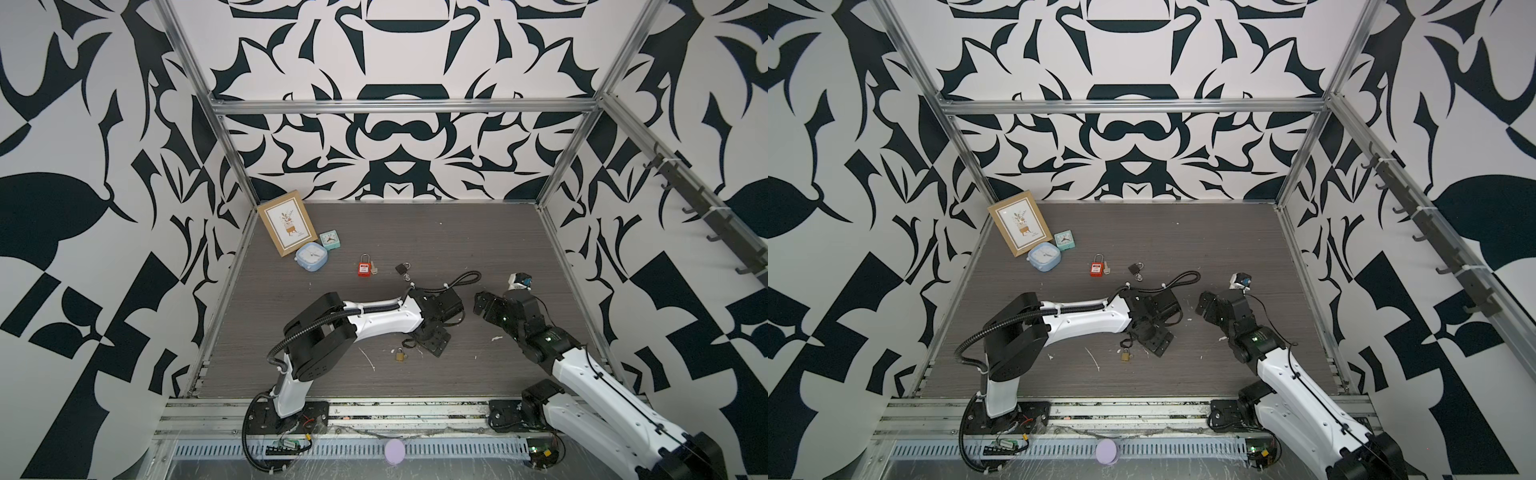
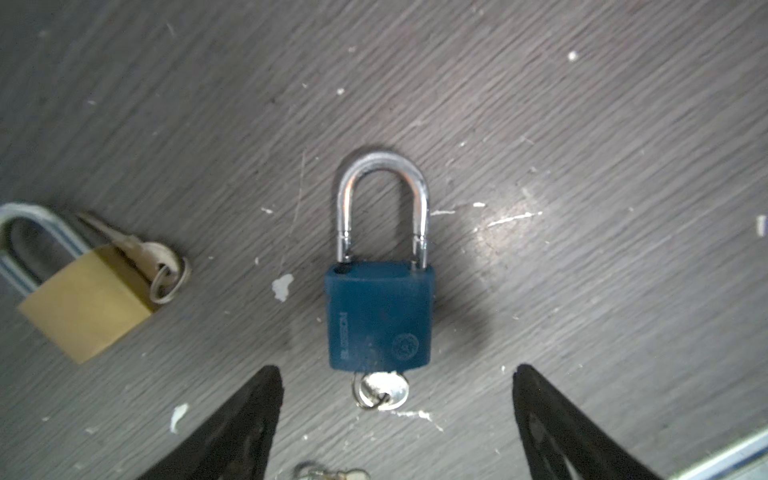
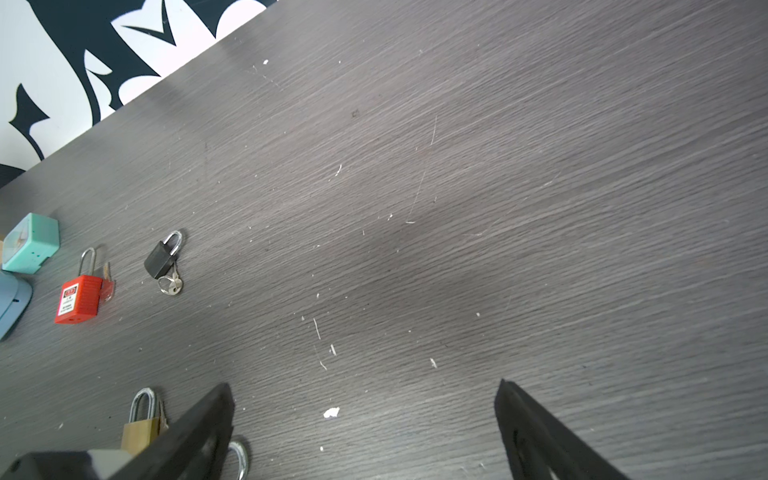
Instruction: Lock with the key
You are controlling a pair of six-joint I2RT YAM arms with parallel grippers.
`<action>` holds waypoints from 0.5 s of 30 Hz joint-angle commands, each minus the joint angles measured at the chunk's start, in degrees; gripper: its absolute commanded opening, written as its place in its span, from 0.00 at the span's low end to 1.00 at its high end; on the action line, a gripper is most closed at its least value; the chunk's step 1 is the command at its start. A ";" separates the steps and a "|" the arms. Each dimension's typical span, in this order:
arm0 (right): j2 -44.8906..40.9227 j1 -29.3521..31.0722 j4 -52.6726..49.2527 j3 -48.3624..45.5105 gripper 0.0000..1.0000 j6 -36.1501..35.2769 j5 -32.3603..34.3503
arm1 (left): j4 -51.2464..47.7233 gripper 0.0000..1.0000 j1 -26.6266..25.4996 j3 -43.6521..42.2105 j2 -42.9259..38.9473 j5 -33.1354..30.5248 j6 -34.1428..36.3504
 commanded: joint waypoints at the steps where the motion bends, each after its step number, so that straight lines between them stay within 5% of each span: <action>1: 0.30 -0.22 2.00 1.41 0.99 -0.62 -0.41 | -0.90 0.86 0.09 0.78 2.13 -1.53 -0.97; 15: 0.94 -0.31 2.03 2.27 0.99 -1.32 -0.39 | -0.30 0.70 0.12 1.51 5.41 -2.12 1.69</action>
